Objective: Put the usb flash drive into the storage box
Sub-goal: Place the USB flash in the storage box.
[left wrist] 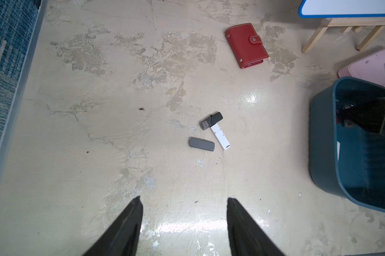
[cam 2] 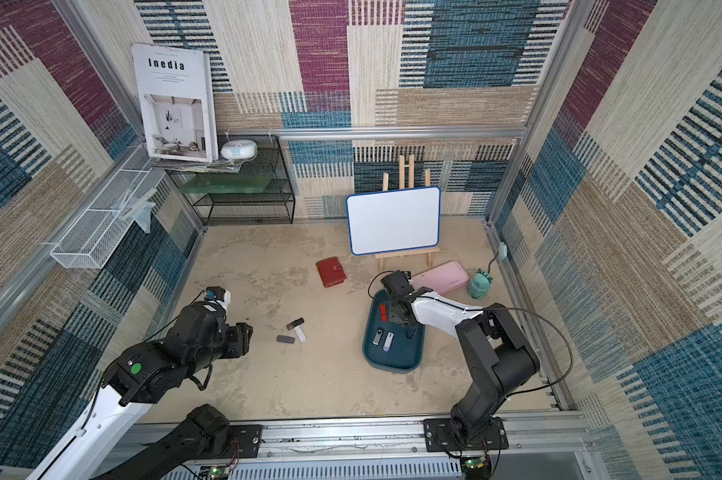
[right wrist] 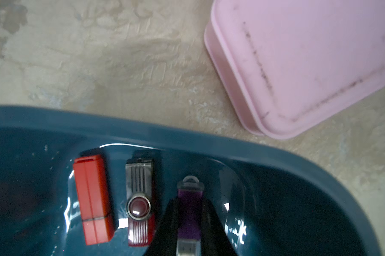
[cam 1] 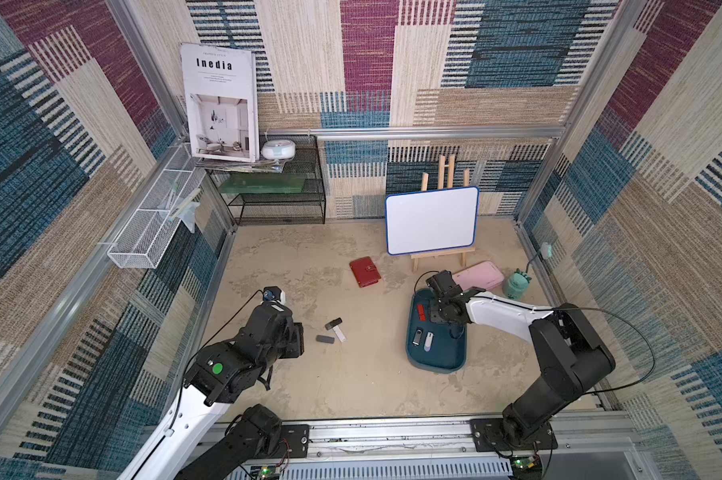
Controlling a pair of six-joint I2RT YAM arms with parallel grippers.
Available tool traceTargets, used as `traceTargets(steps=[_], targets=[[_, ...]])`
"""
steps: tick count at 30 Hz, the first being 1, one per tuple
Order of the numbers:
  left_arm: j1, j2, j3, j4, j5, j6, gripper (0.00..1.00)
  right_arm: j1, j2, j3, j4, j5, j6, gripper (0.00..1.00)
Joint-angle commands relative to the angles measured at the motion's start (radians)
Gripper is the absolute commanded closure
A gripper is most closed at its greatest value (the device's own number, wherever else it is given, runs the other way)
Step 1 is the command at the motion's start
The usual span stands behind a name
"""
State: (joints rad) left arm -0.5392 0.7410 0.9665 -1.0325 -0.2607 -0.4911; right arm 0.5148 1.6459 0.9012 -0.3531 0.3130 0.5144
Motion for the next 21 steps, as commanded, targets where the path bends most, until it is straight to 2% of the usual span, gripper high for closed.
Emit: traceTargets(steps=[1, 8, 14, 18, 21], targets=[[0.001, 0.006, -0.002, 0.012, 0.007, 0.003, 0.35, -0.003, 0.006, 0.001, 0.014, 0.004, 0.012, 0.82], [0.001, 0.018, 0.0, 0.011, 0.012, 0.005, 0.35, -0.008, -0.005, -0.001, 0.011, -0.011, 0.013, 0.71], [0.0, 0.017, -0.002, 0.011, 0.009, 0.004, 0.35, -0.007, -0.077, 0.01, -0.013, -0.049, 0.001, 0.61], [-0.001, 0.02, -0.003, 0.012, 0.009, 0.003, 0.35, -0.008, -0.195, 0.015, -0.035, -0.107, -0.037, 0.6], [-0.005, 0.031, -0.003, 0.01, 0.025, -0.005, 0.35, 0.0, -0.365, -0.017, 0.037, -0.158, -0.12, 0.6]])
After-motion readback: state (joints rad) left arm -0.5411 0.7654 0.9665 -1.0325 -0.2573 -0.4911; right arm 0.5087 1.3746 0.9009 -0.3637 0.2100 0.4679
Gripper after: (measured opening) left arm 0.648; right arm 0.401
